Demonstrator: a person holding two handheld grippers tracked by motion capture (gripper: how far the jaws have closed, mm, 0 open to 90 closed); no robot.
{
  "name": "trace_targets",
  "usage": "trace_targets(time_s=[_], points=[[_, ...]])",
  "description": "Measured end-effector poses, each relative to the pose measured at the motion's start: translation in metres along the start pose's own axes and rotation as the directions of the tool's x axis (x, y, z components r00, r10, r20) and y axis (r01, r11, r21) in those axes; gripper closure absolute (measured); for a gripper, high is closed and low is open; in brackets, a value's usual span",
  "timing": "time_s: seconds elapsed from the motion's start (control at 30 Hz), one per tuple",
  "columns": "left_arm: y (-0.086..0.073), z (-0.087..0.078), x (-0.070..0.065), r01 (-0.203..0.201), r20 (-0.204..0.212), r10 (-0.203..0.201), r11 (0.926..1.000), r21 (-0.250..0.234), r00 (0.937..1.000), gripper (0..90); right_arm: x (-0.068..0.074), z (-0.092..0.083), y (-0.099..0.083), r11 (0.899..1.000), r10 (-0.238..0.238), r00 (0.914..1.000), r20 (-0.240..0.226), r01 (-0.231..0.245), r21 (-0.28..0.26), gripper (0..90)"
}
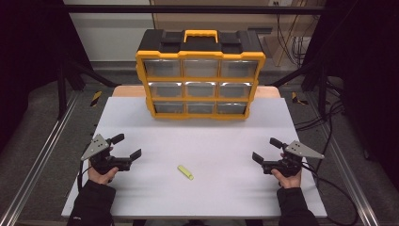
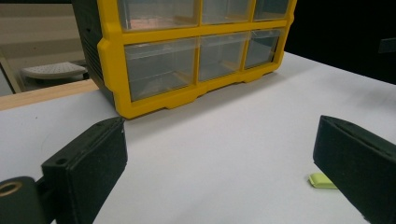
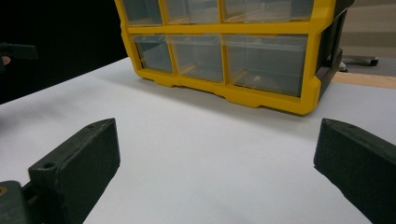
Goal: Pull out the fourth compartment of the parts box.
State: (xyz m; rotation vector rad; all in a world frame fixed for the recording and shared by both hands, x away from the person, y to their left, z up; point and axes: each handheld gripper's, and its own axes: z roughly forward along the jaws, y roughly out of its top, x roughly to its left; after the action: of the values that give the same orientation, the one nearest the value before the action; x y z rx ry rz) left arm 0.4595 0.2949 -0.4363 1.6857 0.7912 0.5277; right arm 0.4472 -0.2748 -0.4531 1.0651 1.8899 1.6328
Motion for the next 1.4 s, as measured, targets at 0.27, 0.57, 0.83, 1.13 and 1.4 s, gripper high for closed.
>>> trace_targets(time_s=[0.27,0.57,0.83,1.13,1.4], points=[[0.001,0.001,-0.001,-0.005,-0.002,0.005,1.0,0.001,1.0,3.0,0.0,0.0,0.0,1.0,-0.001,1.0,-0.004,0.001,0.002,0.9],[0.006,0.003,-0.004,-0.016,-0.003,0.016,0.9999,-0.001,0.9999,3.4,0.0,0.001,0.0,1.0,-0.004,1.0,-0.006,0.004,0.006,0.9],[0.016,0.003,-0.003,-0.03,-0.015,0.03,0.9995,-0.001,0.9994,3.7,-0.001,0.002,0.0,1.0,-0.009,0.9999,-0.007,0.009,0.016,1.0],[0.024,0.007,-0.001,-0.044,-0.008,0.044,0.999,0.006,0.999,3.8,-0.001,0.0,0.001,1.0,-0.007,1.0,0.0,0.007,0.007,1.7],[0.031,0.011,-0.002,-0.059,-0.003,0.059,0.9981,0.015,0.9982,3.6,0.0,0.001,0.0,1.0,-0.006,1.0,-0.001,0.006,0.009,2.0]])
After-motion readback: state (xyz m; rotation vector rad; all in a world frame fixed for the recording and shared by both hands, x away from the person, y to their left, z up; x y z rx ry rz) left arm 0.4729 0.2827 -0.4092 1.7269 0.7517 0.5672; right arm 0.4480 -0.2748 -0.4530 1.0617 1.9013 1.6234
